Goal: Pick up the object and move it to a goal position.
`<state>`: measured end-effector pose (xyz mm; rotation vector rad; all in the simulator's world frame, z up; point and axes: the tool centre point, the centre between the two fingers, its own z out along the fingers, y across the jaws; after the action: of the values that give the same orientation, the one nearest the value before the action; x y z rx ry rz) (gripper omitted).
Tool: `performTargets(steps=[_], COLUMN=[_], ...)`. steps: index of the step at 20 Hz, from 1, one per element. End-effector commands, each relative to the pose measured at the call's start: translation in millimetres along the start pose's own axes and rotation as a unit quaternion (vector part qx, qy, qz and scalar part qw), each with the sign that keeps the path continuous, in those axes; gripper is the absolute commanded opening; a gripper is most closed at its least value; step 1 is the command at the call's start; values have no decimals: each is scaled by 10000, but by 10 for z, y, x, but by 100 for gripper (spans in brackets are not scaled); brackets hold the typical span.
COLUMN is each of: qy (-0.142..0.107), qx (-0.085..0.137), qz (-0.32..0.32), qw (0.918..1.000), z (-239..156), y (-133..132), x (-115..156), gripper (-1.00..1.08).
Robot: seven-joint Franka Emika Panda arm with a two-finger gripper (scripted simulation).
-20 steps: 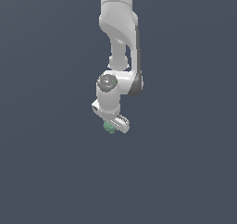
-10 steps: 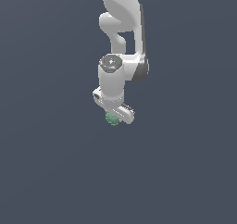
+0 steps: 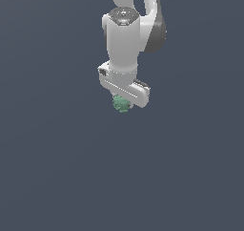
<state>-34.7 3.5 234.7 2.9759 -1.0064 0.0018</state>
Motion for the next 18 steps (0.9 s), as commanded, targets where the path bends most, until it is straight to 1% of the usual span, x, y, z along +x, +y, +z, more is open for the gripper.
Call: performTargets(steps=[1,10,14,18], qy=[1,1,-1,-3], qx=[-5,-7,-6,-4], qz=[2,0,-1,-3], qw=[10000,10000,10000,10000], z=[-300,-1251,-1553,-1763], y=[-24,-134,-176,-210], x=[-77,-297,-361,-402], gripper=[-100,-100,-100,-100])
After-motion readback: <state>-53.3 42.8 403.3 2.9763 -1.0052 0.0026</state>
